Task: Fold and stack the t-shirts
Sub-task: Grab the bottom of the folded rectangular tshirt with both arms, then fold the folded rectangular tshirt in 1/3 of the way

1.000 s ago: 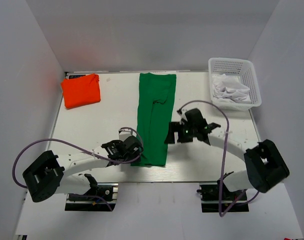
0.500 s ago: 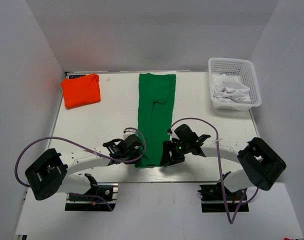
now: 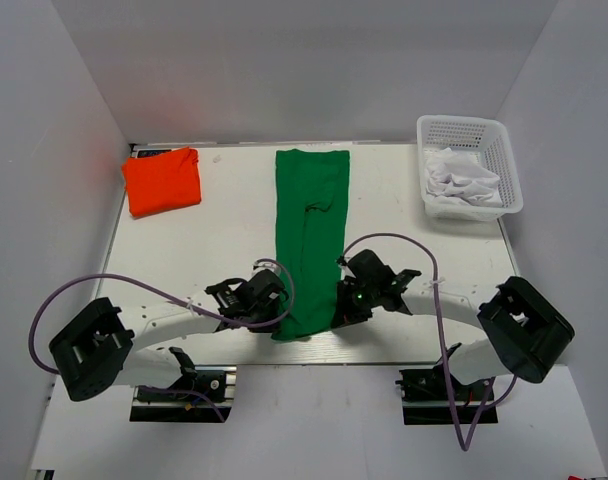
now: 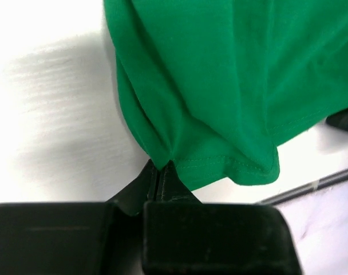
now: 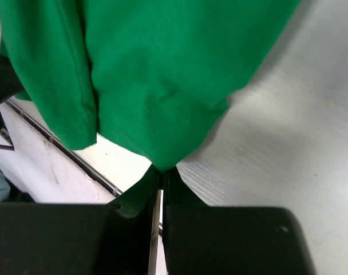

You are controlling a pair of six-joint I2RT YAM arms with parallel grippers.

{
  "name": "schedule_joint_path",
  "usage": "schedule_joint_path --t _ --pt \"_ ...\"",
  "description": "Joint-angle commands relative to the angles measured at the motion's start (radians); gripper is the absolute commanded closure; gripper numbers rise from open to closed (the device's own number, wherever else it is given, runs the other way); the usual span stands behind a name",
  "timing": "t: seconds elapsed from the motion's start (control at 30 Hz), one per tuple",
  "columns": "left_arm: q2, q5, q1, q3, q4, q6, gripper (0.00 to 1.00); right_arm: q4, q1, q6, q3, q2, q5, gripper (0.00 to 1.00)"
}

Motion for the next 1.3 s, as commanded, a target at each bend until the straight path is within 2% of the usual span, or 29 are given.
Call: schedule_joint_path --t 0.0,0.17,0.3,0.5,0.6,0.73,0.83,1.27 --pt "-0.066 0.021 -0.009 0.040 -0.067 0.053 1.00 0.003 0.010 -0.043 0.048 -0.062 0.040 1.00" --pt "-0.166 0.021 -0.009 0.089 -0.057 0.134 1.00 -0.012 -0.002 -0.102 0.076 -0.161 0.133 1.00" --pt "-0.139 0.021 -0.009 0.159 -0.037 0.171 0.99 -0.034 -0.011 -0.123 0.117 -0.159 0.173 1.00" --pt "0.019 -0.220 0.011 0.337 -0.132 0.132 1.00 -0.024 -0.051 -0.151 0.200 -0.101 0.271 1.00" --pt "0.078 -0.268 0.046 0.414 -0.143 0.107 1.00 -0.027 -0.080 -0.169 0.263 -0.067 0.348 1.00" --pt "0.180 -0.252 0.129 0.483 -0.086 0.122 1.00 0.003 -0.115 -0.204 0.326 -0.038 0.379 1.00" --pt "0.228 -0.272 0.179 0.563 -0.104 0.134 1.00 -0.013 -0.137 -0.249 0.377 -0.009 0.376 1.00" --pt "0.423 -0.185 0.311 0.756 -0.032 0.271 1.00 0.026 -0.221 -0.289 0.542 0.149 0.342 1.00"
